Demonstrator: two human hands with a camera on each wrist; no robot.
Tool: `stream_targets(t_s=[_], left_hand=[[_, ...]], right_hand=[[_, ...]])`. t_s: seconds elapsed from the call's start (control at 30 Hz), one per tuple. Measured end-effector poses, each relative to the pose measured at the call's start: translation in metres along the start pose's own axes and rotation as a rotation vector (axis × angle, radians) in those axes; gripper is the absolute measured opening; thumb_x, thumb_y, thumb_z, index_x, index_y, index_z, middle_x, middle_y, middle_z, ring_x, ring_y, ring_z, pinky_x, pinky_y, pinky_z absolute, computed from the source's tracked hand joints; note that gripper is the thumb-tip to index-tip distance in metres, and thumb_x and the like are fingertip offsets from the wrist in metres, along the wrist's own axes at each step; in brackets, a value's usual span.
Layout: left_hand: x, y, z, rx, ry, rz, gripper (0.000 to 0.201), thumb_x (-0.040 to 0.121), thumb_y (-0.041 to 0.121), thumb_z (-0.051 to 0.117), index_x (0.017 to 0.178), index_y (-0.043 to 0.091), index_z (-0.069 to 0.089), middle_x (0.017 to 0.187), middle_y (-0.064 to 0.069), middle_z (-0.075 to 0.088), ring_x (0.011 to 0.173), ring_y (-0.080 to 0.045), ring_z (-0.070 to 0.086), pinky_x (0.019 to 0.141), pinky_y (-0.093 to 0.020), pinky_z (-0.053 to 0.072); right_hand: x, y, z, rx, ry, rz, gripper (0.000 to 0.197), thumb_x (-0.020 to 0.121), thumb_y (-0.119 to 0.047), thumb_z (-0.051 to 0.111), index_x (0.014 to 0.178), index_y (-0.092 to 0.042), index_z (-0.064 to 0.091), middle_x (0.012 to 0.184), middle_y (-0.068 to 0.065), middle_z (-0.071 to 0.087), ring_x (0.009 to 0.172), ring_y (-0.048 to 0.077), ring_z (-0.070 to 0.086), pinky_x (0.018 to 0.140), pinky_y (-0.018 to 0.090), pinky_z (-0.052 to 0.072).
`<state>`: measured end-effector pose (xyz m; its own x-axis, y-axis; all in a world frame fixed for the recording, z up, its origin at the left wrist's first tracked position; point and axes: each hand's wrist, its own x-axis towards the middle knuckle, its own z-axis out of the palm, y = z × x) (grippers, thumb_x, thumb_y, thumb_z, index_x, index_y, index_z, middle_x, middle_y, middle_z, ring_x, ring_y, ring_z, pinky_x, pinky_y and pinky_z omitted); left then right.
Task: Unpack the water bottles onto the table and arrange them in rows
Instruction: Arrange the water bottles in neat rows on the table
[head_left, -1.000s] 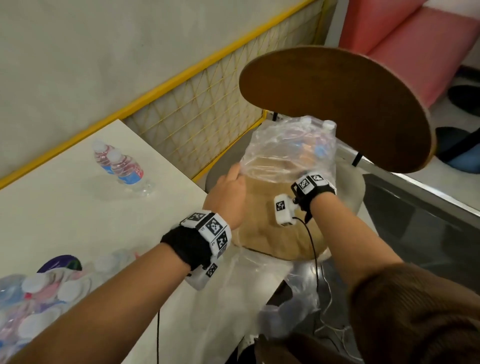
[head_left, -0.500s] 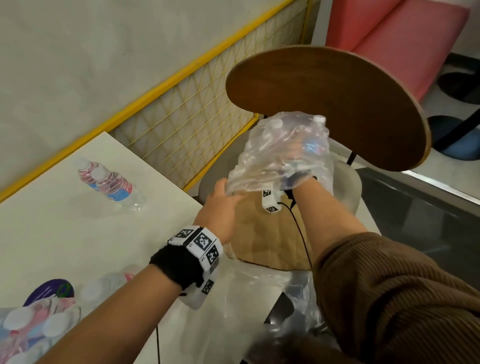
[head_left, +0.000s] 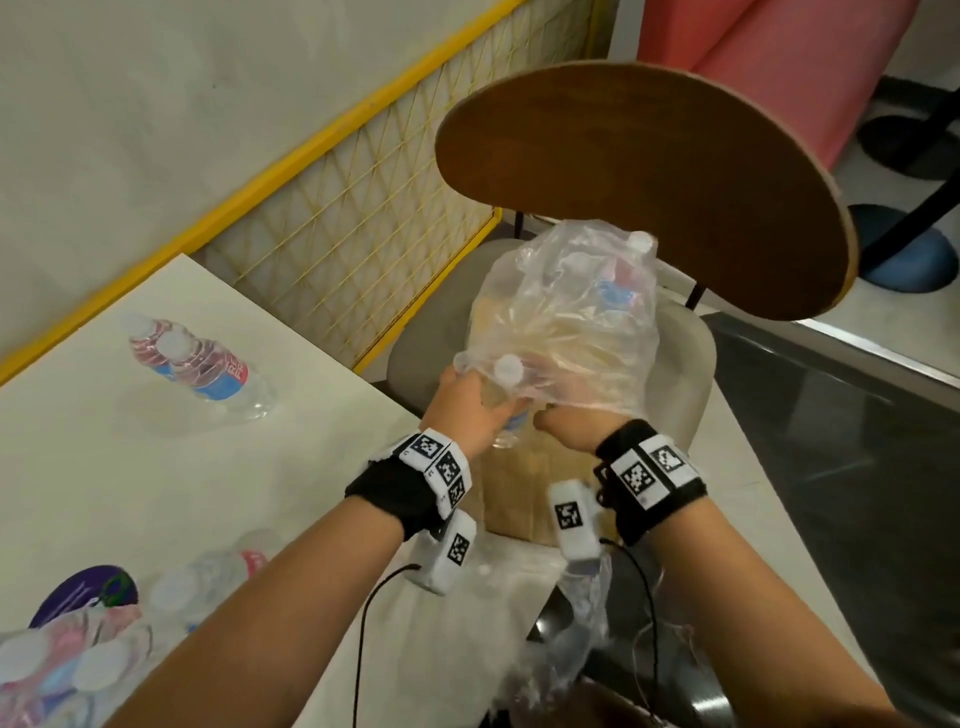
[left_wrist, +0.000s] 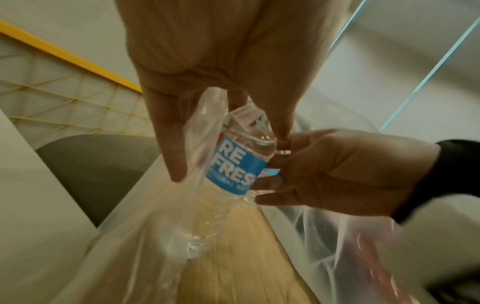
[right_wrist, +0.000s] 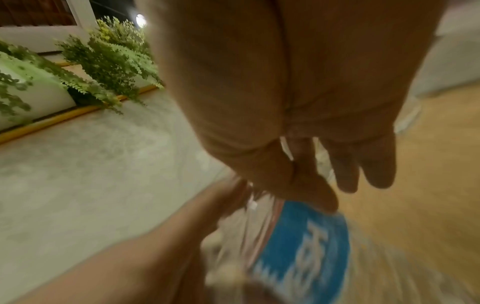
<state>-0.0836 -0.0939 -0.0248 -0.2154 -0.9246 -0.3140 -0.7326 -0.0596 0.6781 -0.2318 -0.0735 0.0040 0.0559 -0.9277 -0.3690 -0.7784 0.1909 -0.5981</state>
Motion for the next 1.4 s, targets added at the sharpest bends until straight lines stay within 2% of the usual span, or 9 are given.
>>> stream_targets(t_s=[0.1,0.27,0.43,0.67,0.8,0.9,1.03,1.27,1.4], left_hand=[[-0.001,0.005,-0.003,0.013,-0.021,-0.009,0.061,0.067,0.077,0.050,0.108,0.034,0.063,0.116,-0.001,0.062,0.105,-0.016,0.062,0.095,-0.039,0.050],[-0.008,0.023,-0.008,0.039,-0.053,0.019,0.035,0.085,0.045,0.061,0.105,0.016,0.064,0.107,-0.008,0.061,0.099,-0.024,0.059,0.089,-0.035,0.047],[-0.004,0.020,-0.011,0.046,-0.068,0.040,0.036,0.086,0.043,0.061,0.109,0.016,0.063,0.110,-0.008,0.061,0.103,-0.023,0.058,0.088,-0.032,0.044],[-0.003,0.021,-0.010,-0.005,-0.046,0.029,0.041,0.086,0.040,0.062,0.116,0.012,0.059,0.117,-0.010,0.059,0.108,-0.025,0.057,0.092,-0.032,0.042],[-0.006,0.015,-0.014,-0.037,-0.014,0.030,0.041,0.084,0.044,0.063,0.115,0.017,0.060,0.117,-0.007,0.060,0.110,-0.024,0.058,0.093,-0.034,0.045],[-0.013,0.014,-0.020,0.081,-0.010,0.013,0.045,0.081,0.056,0.059,0.115,0.027,0.061,0.132,-0.004,0.046,0.116,-0.024,0.053,0.098,-0.039,0.045],[-0.025,0.003,-0.041,0.190,0.033,0.025,0.049,0.076,0.062,0.062,0.104,0.023,0.071,0.153,0.005,0.021,0.133,-0.022,0.037,0.105,-0.042,0.038],[-0.081,-0.004,-0.079,0.152,0.010,0.030,0.044,0.077,0.053,0.067,0.101,0.018,0.073,0.154,-0.003,0.020,0.126,-0.019,0.047,0.103,-0.035,0.040],[-0.113,-0.012,-0.108,0.040,0.031,0.008,0.053,0.075,0.057,0.067,0.091,0.006,0.070,0.094,-0.013,0.067,0.083,-0.022,0.062,0.074,-0.032,0.048]], right_hand=[[0.013,0.015,-0.030,-0.099,0.238,0.076,0.037,0.094,-0.021,0.054,0.129,-0.010,0.050,0.129,0.009,0.053,0.123,0.026,0.049,0.096,0.027,0.039],[0.017,0.034,-0.031,-0.715,-0.233,0.198,0.053,0.088,-0.028,0.063,0.135,-0.010,0.047,0.142,0.012,0.044,0.126,0.030,0.047,0.100,0.037,0.044],[0.051,0.036,-0.026,-0.634,-0.049,0.292,0.069,0.095,-0.033,0.046,0.151,-0.014,0.011,0.159,0.011,0.006,0.146,0.028,0.013,0.119,0.044,0.012],[0.029,0.043,-0.011,-0.559,-0.214,0.339,0.045,0.096,-0.026,0.051,0.137,-0.008,0.046,0.144,0.013,0.042,0.128,0.030,0.045,0.100,0.036,0.041],[0.010,0.040,0.019,0.028,0.093,0.392,0.053,0.094,-0.022,0.054,0.141,-0.005,0.037,0.142,0.010,0.044,0.120,0.029,0.050,0.099,0.024,0.043],[-0.005,0.036,0.045,0.619,0.389,0.379,0.046,0.094,-0.028,0.055,0.134,-0.008,0.043,0.108,0.004,0.057,0.087,0.017,0.055,0.060,0.005,0.043],[-0.032,0.058,0.081,0.886,0.246,0.381,0.054,0.091,-0.020,0.060,0.138,-0.012,0.036,0.093,0.004,0.057,0.082,0.021,0.059,0.073,0.037,0.050],[-0.076,0.047,0.101,1.263,-0.367,0.297,0.084,0.050,-0.026,0.091,0.122,0.002,0.057,0.116,0.021,0.065,0.104,0.035,0.063,0.091,0.048,0.051],[-0.099,0.025,0.123,0.927,-0.462,0.115,0.072,0.056,0.001,0.082,0.123,-0.003,0.055,0.113,0.008,0.069,0.104,0.022,0.065,0.091,0.037,0.052]])
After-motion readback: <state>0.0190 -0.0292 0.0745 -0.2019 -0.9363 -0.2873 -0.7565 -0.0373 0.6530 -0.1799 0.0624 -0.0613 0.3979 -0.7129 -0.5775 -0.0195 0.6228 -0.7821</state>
